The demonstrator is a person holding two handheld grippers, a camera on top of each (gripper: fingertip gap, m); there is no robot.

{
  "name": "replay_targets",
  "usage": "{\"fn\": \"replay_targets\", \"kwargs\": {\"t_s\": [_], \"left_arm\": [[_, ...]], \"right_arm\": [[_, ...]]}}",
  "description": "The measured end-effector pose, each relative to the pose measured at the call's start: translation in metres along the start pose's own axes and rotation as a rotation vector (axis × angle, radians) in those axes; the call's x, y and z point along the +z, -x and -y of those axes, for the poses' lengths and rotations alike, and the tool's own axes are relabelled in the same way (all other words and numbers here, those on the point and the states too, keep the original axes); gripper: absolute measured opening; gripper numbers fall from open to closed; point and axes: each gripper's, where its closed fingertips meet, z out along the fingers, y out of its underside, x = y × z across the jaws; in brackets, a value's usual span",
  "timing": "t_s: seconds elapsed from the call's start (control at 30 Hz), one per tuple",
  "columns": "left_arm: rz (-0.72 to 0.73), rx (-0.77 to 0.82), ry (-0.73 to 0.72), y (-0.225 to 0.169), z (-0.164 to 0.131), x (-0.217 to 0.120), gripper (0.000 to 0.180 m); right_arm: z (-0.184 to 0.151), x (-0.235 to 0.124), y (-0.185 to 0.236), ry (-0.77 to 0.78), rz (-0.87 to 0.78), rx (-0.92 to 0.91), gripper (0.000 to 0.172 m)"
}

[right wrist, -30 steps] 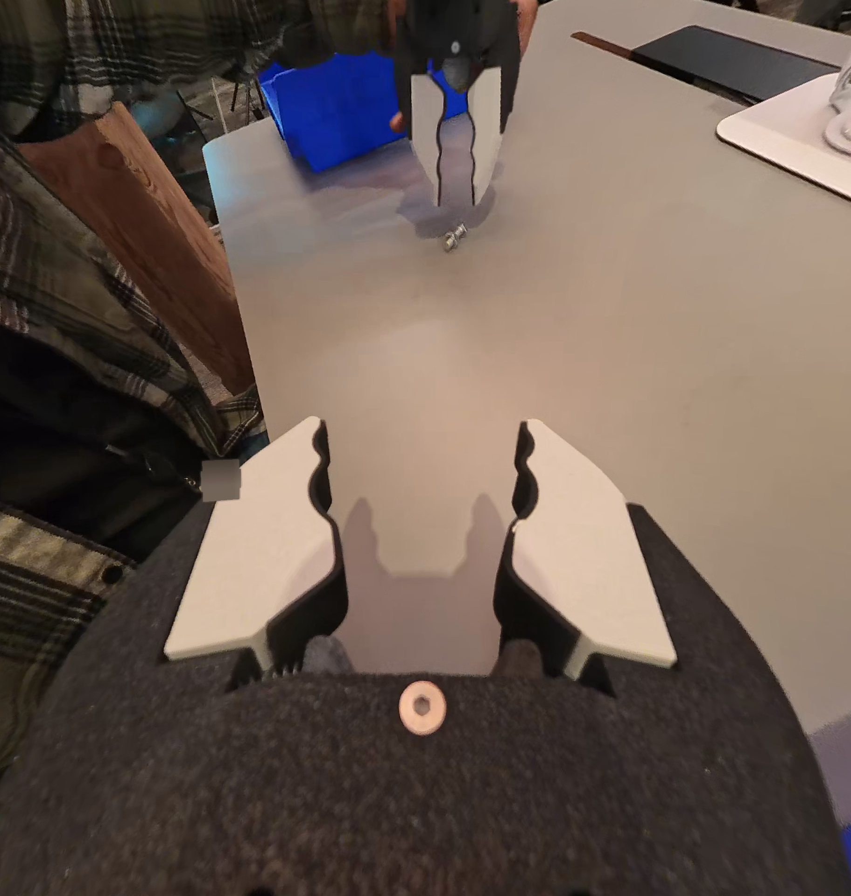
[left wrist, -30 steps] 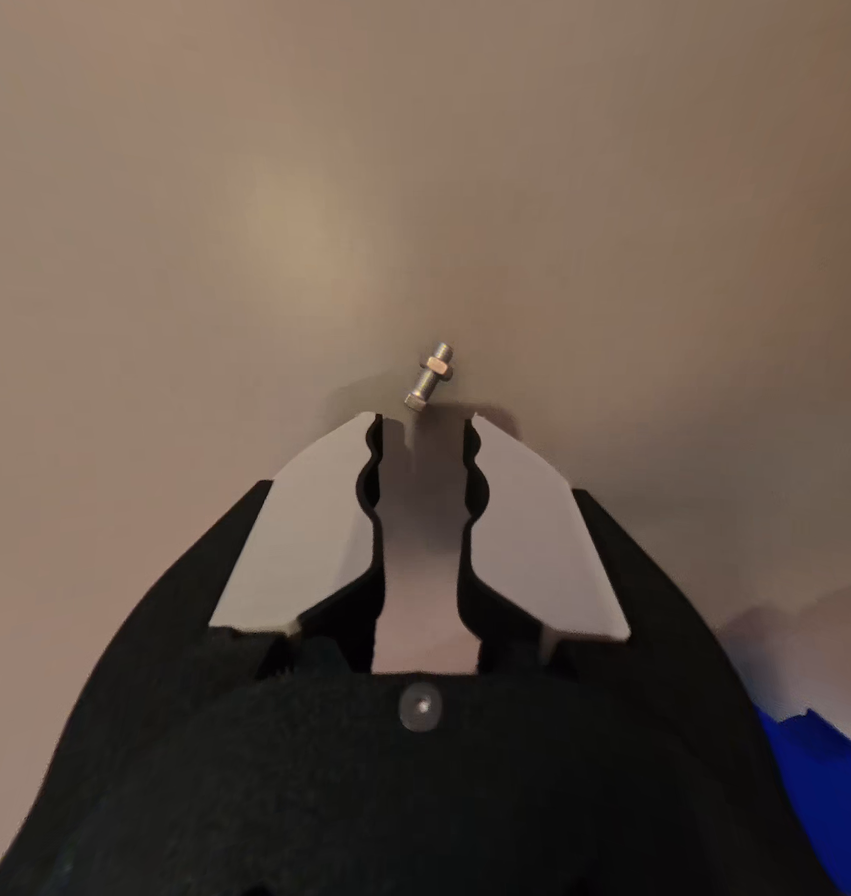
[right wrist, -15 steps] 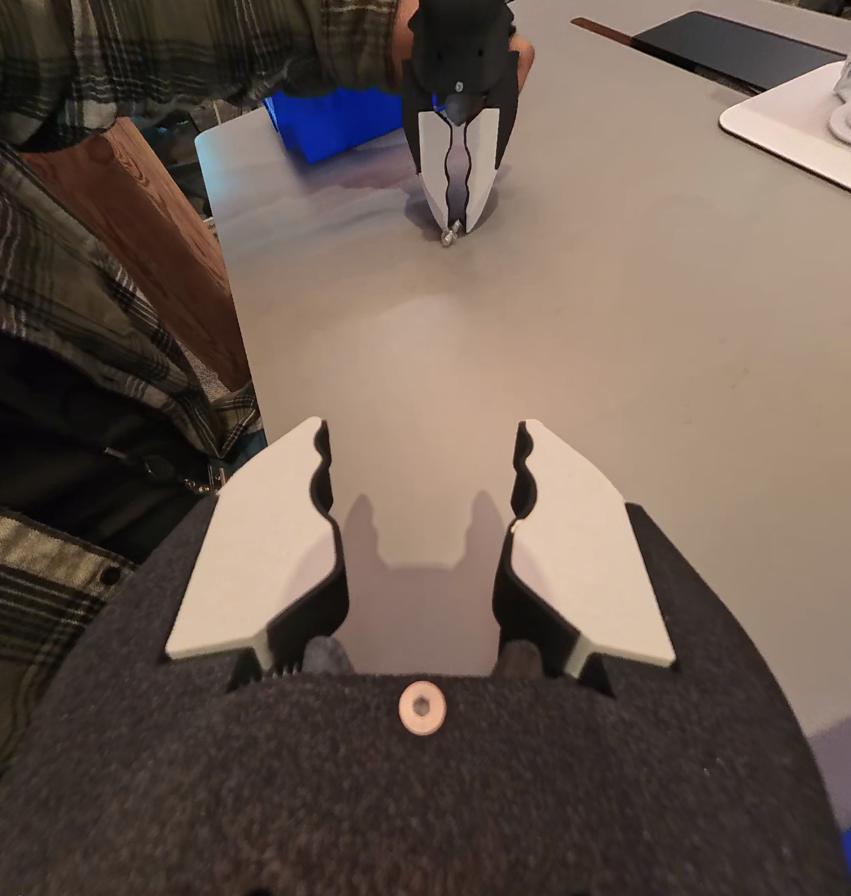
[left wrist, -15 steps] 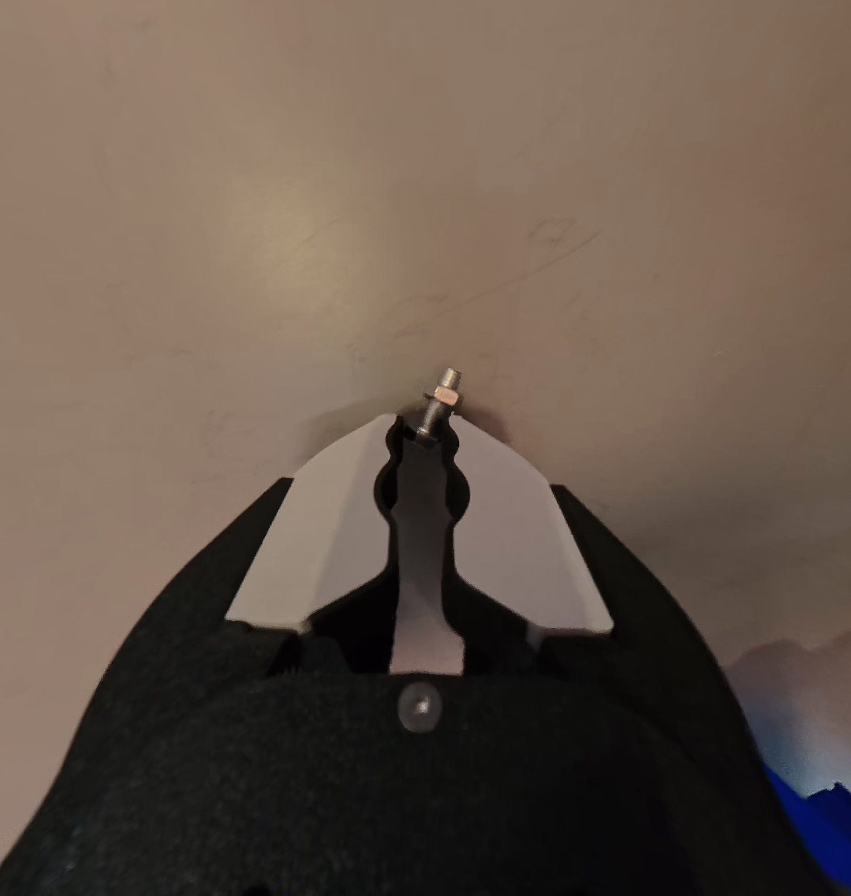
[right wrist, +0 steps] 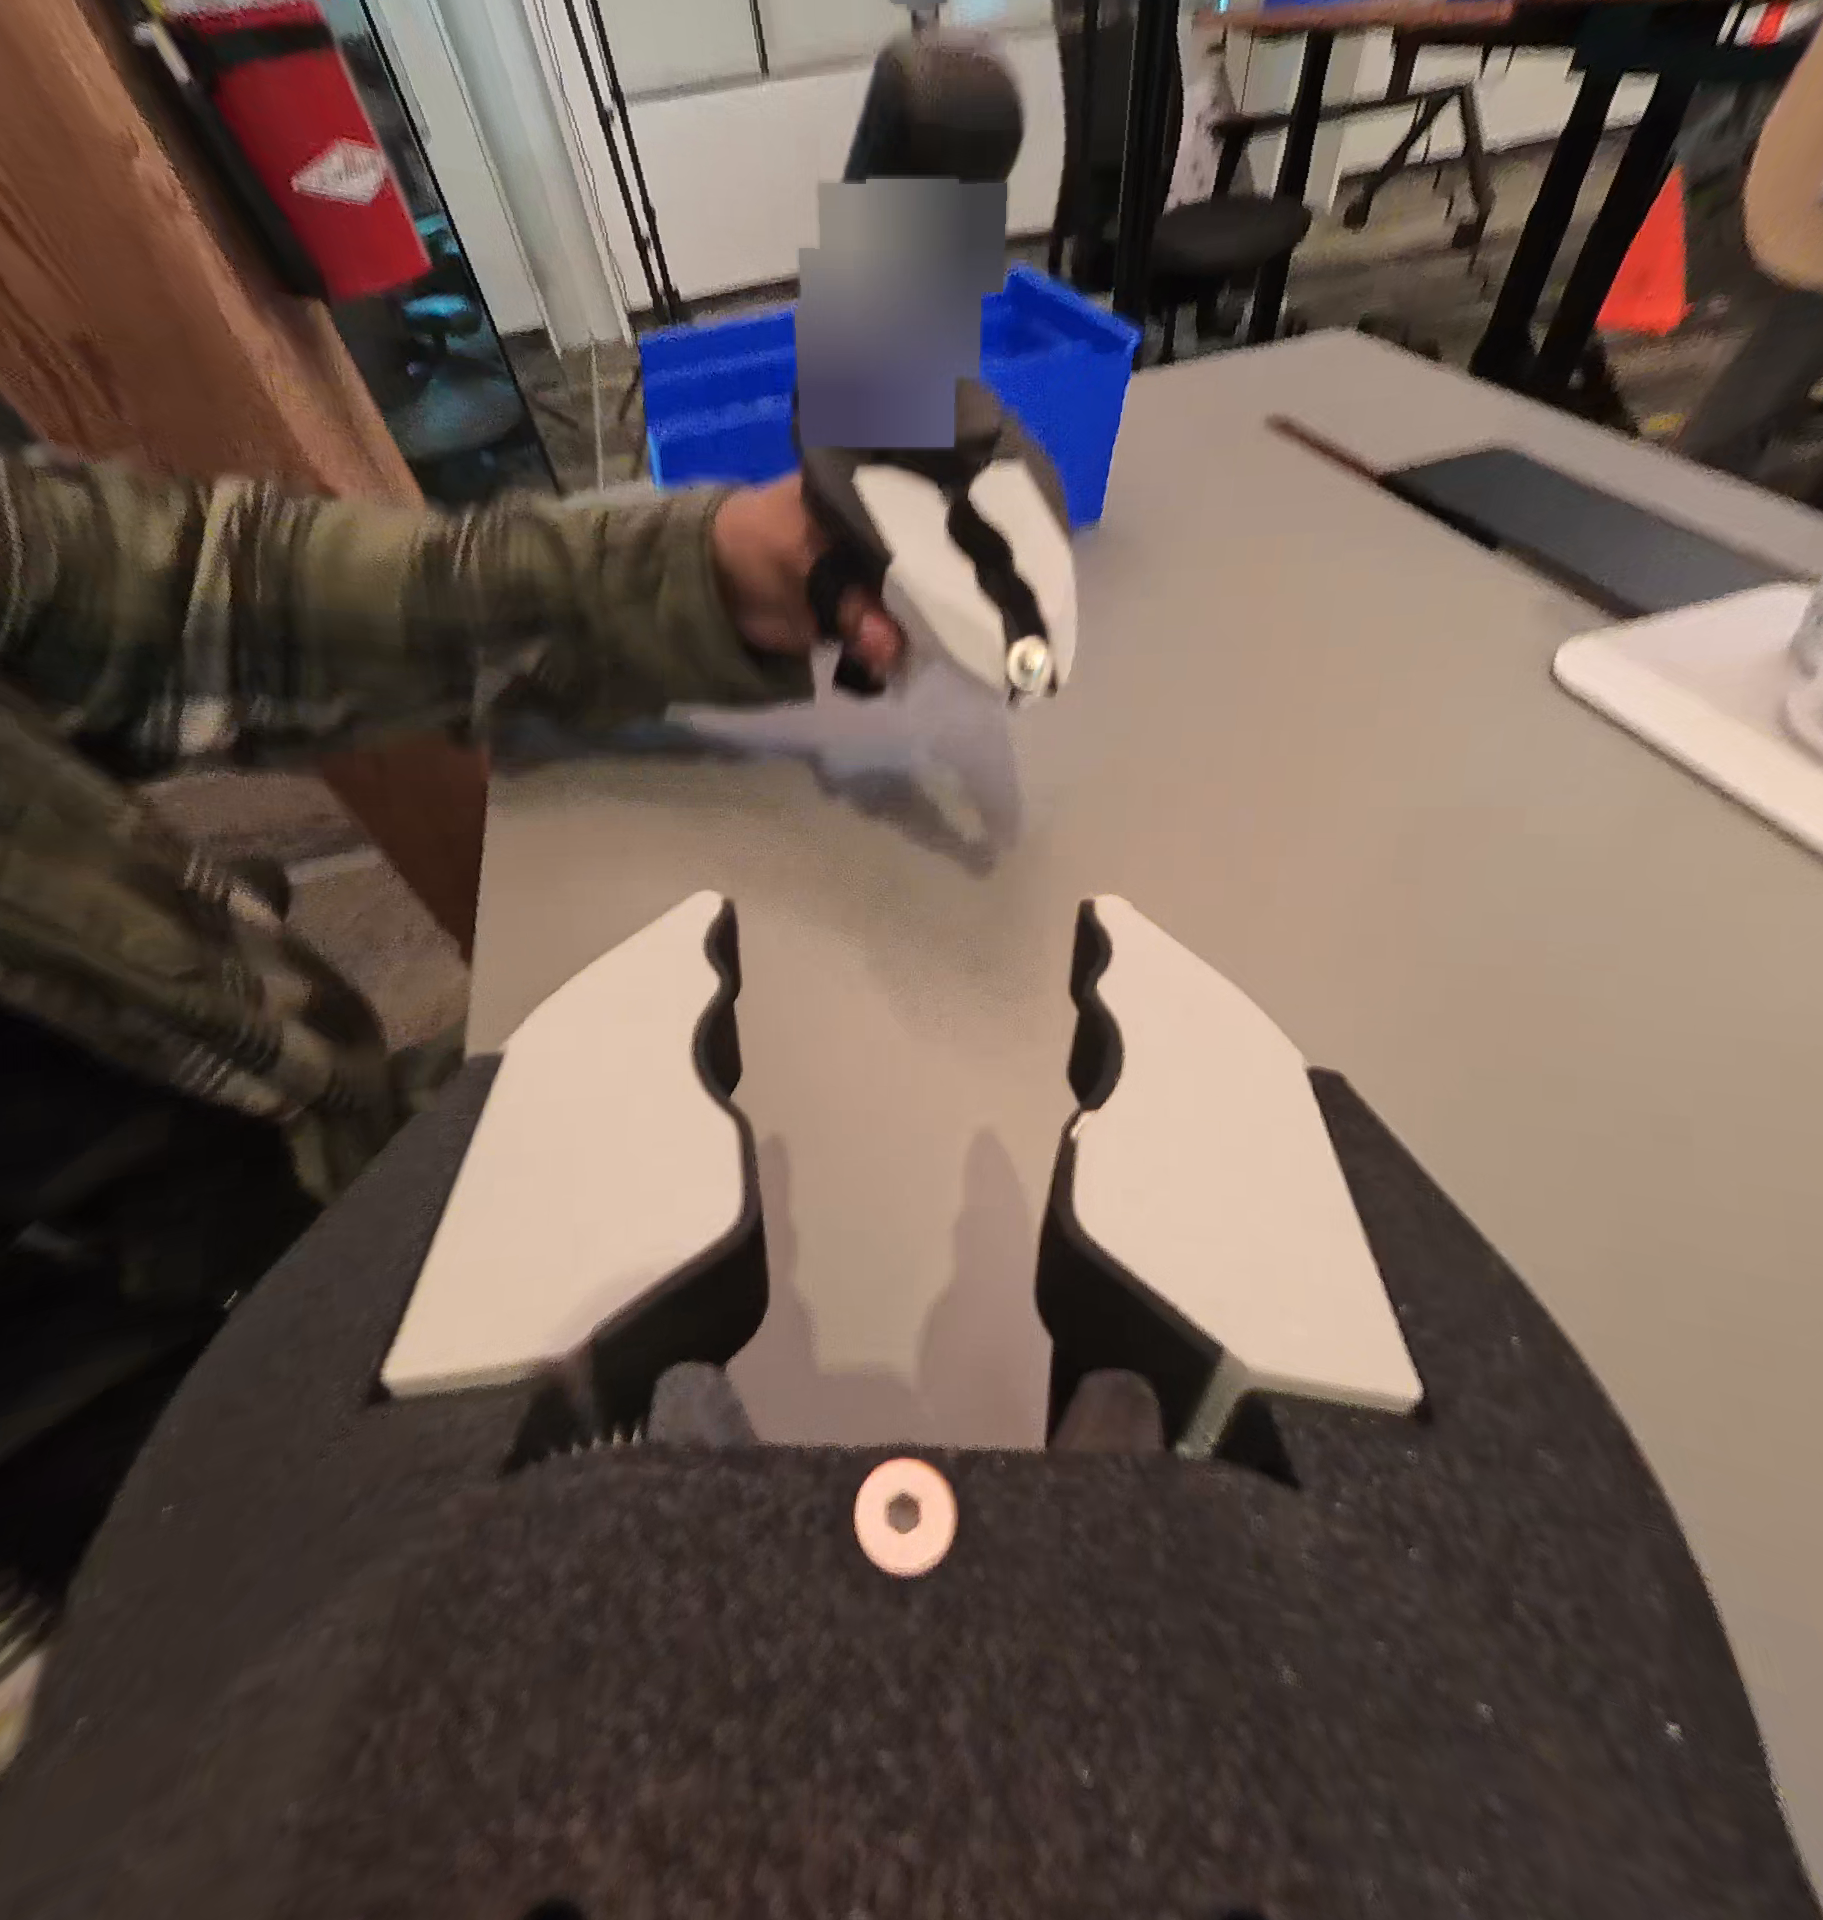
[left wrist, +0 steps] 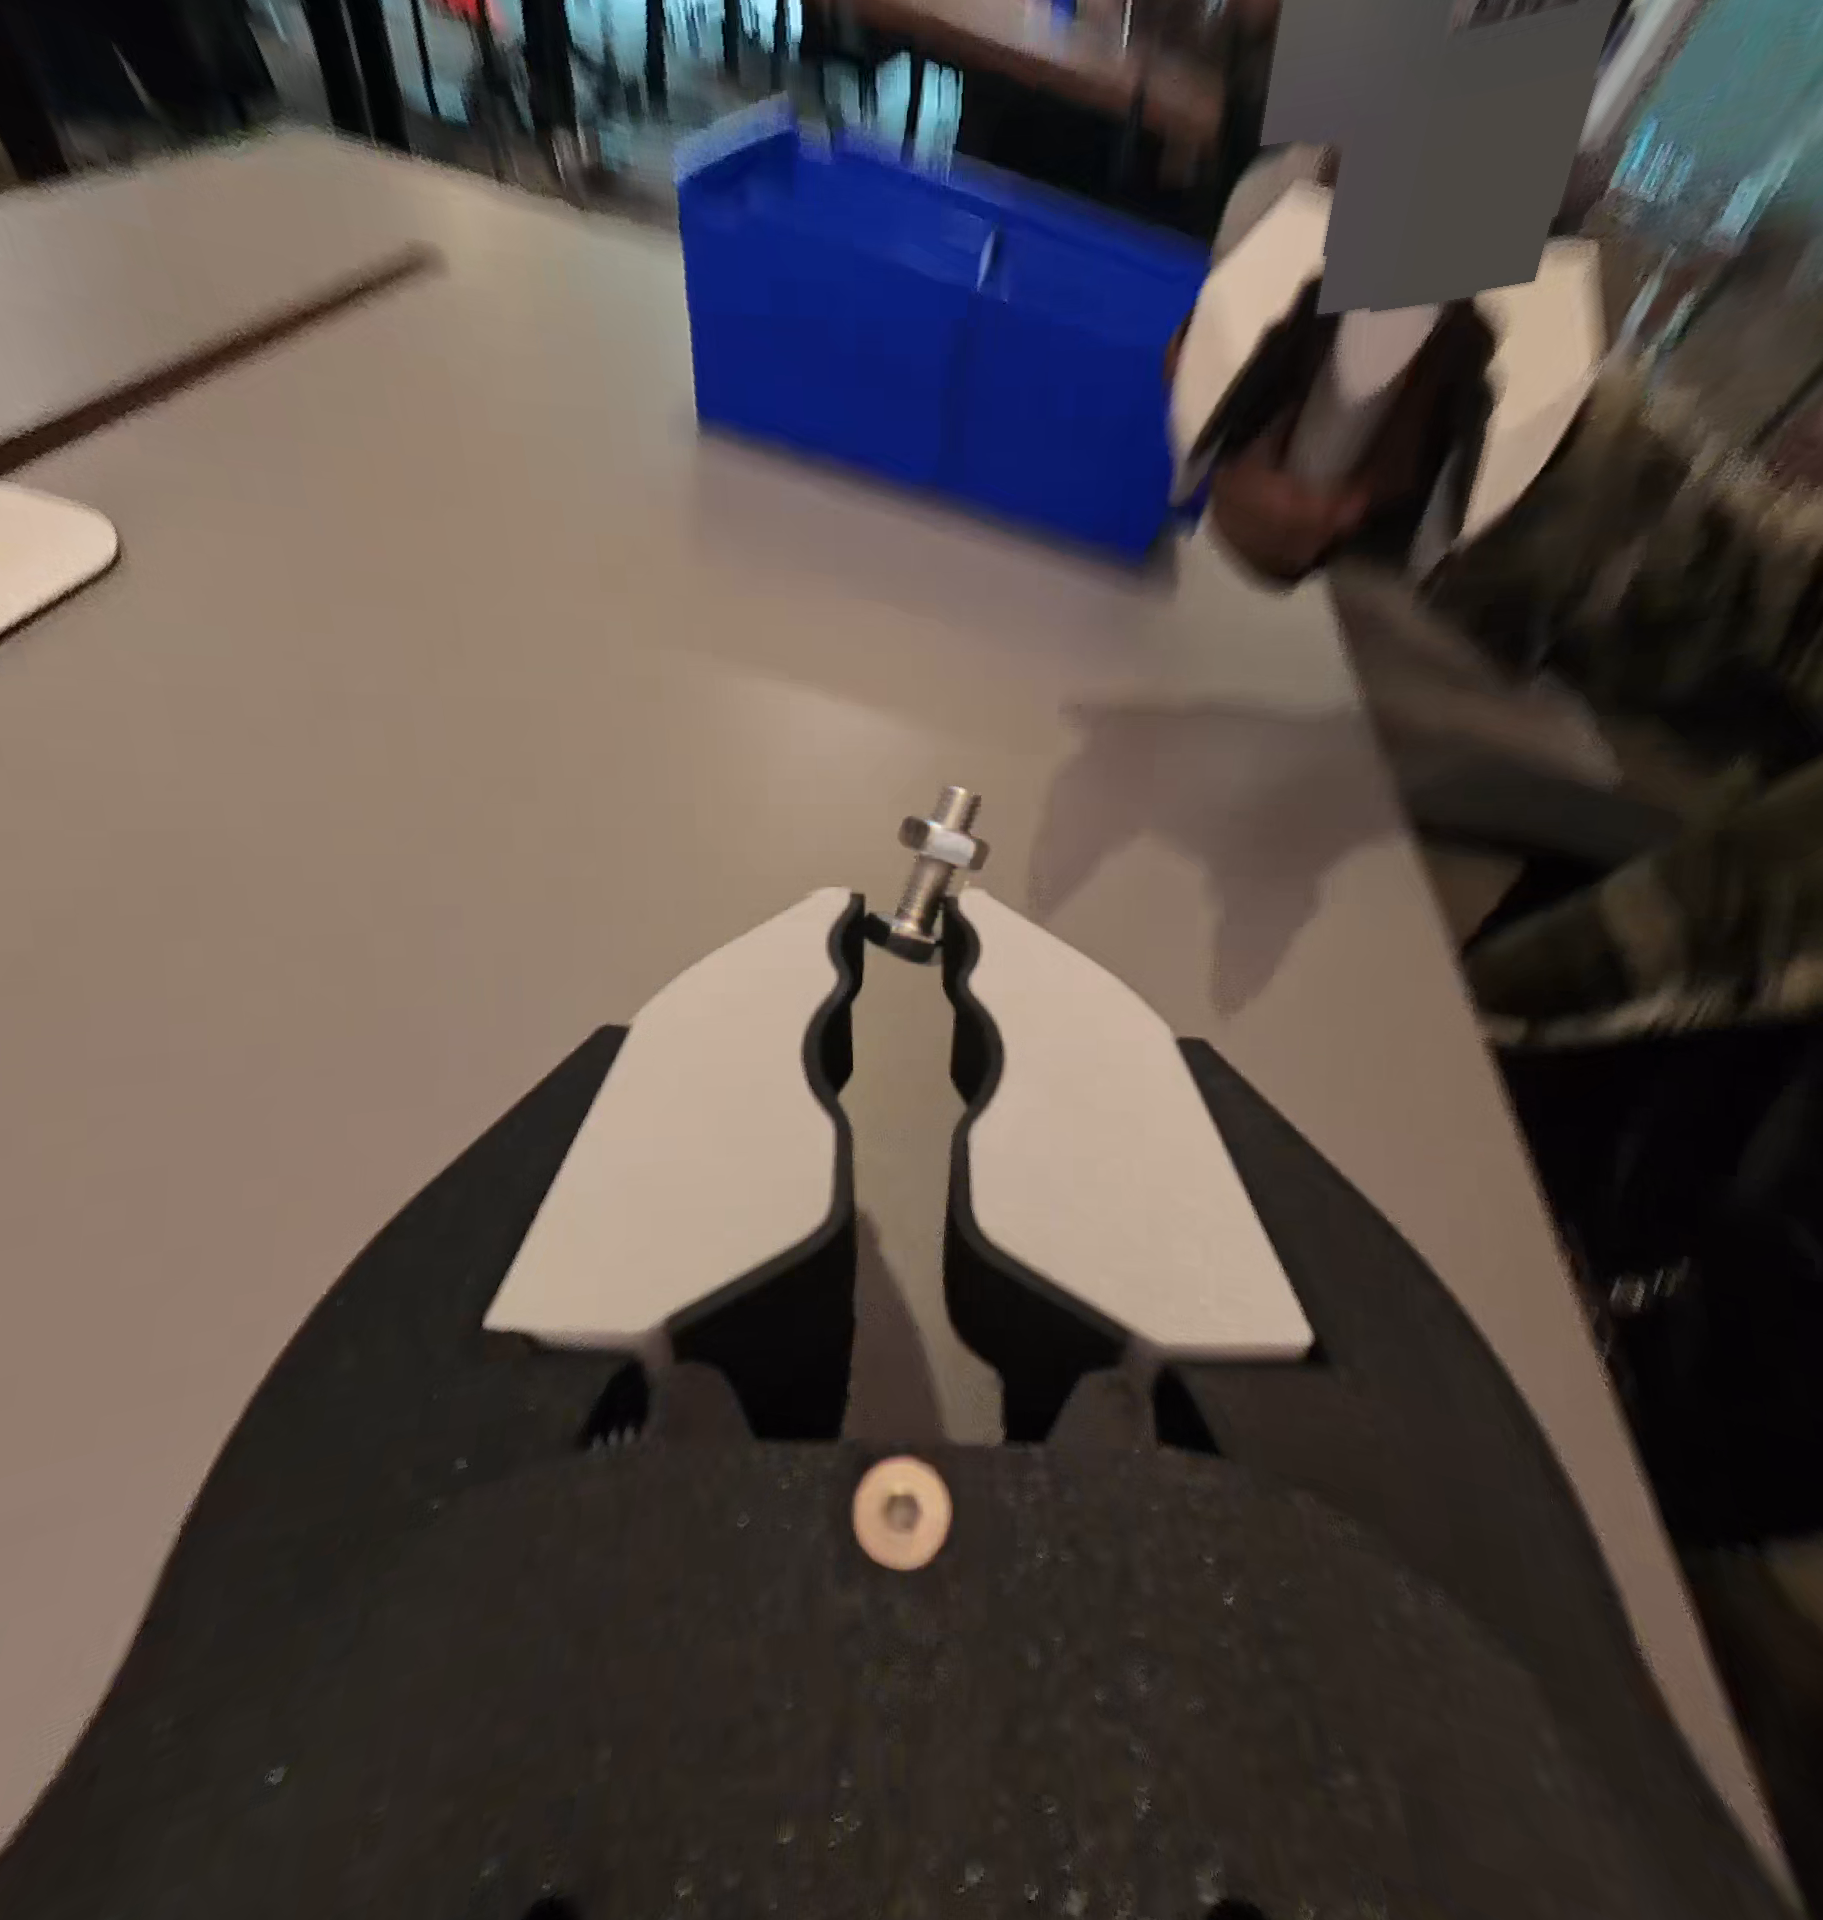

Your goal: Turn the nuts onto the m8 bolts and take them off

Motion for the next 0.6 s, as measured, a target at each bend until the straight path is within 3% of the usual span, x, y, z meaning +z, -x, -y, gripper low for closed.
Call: {"fn": "replay_targets", "kwargs": {"t_s": [0.1, 0.2, 0.6], "left_arm": [[-0.039, -0.065, -0.186, -0.013, 0.023, 0.012, 0.014], [-0.072, -0.073, -0.281, -0.020, 0.035, 0.019, 0.014], [-0.271, -0.175, -0.408, -0.043, 0.050, 0.021, 0.013]], "right_arm": [[0.028, 0.029, -0.013, -0.090, 0.007, -0.028, 0.057], [0.042, 0.051, -0.024, -0.122, 0.018, -0.037, 0.055], [0.049, 0.078, -0.019, -0.123, 0.134, -0.117, 0.036]]}}
